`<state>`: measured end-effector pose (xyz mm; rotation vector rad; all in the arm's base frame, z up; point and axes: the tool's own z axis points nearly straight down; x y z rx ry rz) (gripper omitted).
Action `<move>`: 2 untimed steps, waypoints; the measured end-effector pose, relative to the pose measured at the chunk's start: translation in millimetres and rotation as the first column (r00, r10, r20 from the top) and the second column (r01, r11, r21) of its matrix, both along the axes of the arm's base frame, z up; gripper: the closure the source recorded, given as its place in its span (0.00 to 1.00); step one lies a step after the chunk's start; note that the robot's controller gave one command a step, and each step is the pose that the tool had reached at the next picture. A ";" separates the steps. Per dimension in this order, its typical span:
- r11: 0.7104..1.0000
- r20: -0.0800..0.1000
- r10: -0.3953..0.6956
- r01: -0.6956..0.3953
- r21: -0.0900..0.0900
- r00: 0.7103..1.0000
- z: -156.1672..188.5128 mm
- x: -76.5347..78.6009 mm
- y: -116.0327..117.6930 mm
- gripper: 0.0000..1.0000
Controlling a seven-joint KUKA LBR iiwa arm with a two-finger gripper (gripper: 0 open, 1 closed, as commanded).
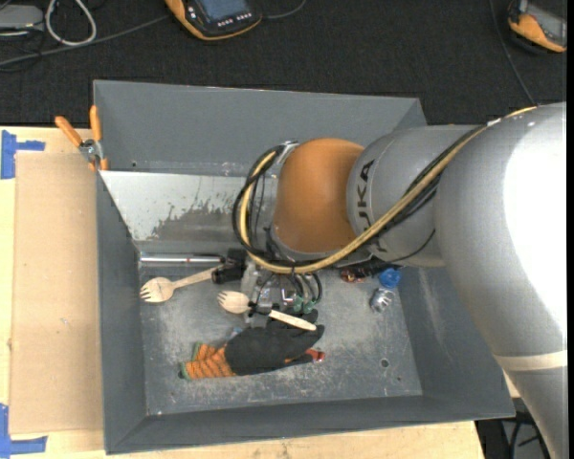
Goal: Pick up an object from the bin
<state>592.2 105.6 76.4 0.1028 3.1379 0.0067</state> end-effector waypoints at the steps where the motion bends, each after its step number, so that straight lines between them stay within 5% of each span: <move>1: 1.000 0.000 -0.017 0.017 -0.001 1.000 -5.9 -0.1 1.6 1.00; 2: 0.990 0.001 -0.144 0.144 0.001 0.990 -5.6 -5.4 2.8 1.00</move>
Offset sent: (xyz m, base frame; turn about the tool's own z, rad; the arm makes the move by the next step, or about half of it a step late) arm -0.0111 0.0040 -0.0064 0.2373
